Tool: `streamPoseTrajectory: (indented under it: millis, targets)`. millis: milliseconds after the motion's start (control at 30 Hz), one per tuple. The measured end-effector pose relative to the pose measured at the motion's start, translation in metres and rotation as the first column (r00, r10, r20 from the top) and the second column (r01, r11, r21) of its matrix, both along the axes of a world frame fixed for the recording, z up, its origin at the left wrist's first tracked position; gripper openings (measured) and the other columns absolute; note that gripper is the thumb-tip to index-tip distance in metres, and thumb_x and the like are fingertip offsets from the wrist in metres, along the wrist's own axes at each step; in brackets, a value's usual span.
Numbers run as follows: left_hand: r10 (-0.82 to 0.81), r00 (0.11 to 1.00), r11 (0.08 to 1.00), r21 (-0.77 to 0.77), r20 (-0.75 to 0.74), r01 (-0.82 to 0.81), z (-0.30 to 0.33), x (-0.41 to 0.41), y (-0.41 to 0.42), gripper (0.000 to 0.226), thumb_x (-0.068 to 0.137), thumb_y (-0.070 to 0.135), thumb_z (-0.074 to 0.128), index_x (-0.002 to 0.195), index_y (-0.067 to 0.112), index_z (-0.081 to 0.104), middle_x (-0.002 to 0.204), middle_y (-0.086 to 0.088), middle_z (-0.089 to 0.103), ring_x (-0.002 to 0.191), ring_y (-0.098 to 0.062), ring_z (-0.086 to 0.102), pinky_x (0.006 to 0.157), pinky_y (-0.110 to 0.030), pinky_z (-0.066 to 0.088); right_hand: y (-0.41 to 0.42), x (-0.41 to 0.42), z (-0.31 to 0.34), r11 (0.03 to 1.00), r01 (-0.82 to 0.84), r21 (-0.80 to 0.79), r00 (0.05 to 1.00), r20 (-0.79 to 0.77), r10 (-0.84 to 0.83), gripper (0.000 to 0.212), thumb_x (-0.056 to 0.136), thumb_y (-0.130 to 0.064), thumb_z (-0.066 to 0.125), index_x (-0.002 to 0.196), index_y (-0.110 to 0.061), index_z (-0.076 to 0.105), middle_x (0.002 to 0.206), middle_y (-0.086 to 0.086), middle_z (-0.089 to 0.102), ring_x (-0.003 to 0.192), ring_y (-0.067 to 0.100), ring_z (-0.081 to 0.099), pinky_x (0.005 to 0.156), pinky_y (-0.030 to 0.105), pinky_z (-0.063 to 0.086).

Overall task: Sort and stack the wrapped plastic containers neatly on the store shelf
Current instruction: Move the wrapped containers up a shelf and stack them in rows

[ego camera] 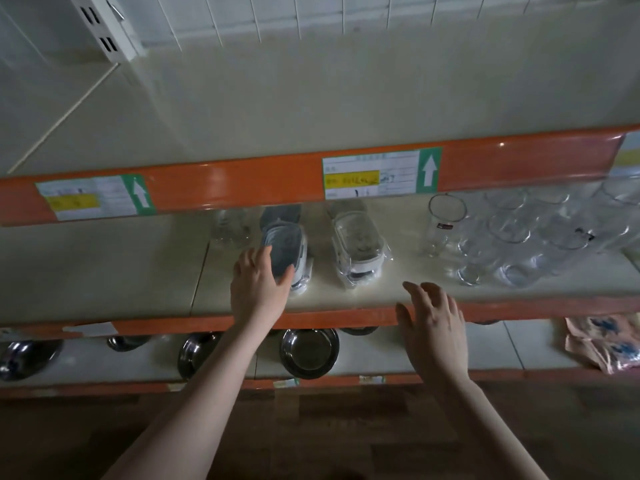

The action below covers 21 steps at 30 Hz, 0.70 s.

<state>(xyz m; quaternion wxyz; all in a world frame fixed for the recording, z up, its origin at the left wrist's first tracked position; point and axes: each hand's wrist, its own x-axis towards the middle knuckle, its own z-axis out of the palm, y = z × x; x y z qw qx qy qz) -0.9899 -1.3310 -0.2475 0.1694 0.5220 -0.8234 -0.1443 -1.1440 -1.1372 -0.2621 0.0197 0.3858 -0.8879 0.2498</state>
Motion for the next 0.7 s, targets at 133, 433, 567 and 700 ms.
streamPoseTrajectory:
  millis: [133, 433, 567, 700]
  targets:
    - [0.057, 0.997, 0.996, 0.068, 0.053, -0.061, -0.013, -0.021, -0.022, 0.064, 0.089, 0.047, 0.054, 0.143, 0.015, 0.037, 0.146, -0.017, 0.035, 0.134, -0.033, 0.029, 0.105, -0.043, 0.031, -0.005, -0.009, -0.017, 1.000, -0.017, 0.007, 1.000, -0.006, 0.017, 0.036, 0.081, -0.016, 0.069, 0.116, -0.010, 0.062, 0.110, 0.018, 0.060, 0.097, 0.037, 0.058, 0.083, 0.046, 0.048]
    - [0.070, 0.962, 0.970, 0.209, 0.264, -0.128, -0.044, -0.055, -0.054, 0.089, 0.083, 0.068, 0.049, 0.152, 0.027, 0.010, 0.155, -0.019, 0.011, 0.141, -0.036, 0.016, 0.113, -0.045, 0.022, -0.013, -0.010, -0.049, 1.000, -0.019, -0.024, 1.000, -0.022, 0.019, 0.037, 0.076, -0.014, 0.074, 0.111, -0.009, 0.063, 0.107, 0.019, 0.061, 0.091, 0.039, 0.060, 0.078, 0.045, 0.049]
    - [0.106, 0.961, 0.974, 0.169, 0.257, -0.152, -0.052, -0.057, -0.053, 0.091, 0.081, 0.066, 0.054, 0.151, 0.029, 0.010, 0.154, -0.019, 0.013, 0.139, -0.037, 0.021, 0.111, -0.045, 0.025, -0.012, -0.007, -0.056, 1.000, -0.015, -0.026, 0.999, -0.049, 0.013, 0.039, 0.074, -0.014, 0.076, 0.111, -0.009, 0.064, 0.105, 0.019, 0.062, 0.090, 0.039, 0.061, 0.077, 0.044, 0.049]
    - [0.130, 0.965, 0.970, 0.172, 0.228, -0.171, -0.053, -0.056, -0.053, 0.089, 0.080, 0.061, 0.060, 0.150, 0.032, 0.013, 0.152, -0.019, 0.018, 0.137, -0.038, 0.024, 0.109, -0.045, 0.028, -0.013, -0.004, -0.062, 1.000, -0.001, -0.019, 0.999, -0.040, 0.000, 0.040, 0.072, -0.013, 0.077, 0.109, -0.009, 0.064, 0.103, 0.019, 0.062, 0.088, 0.039, 0.061, 0.076, 0.044, 0.050]
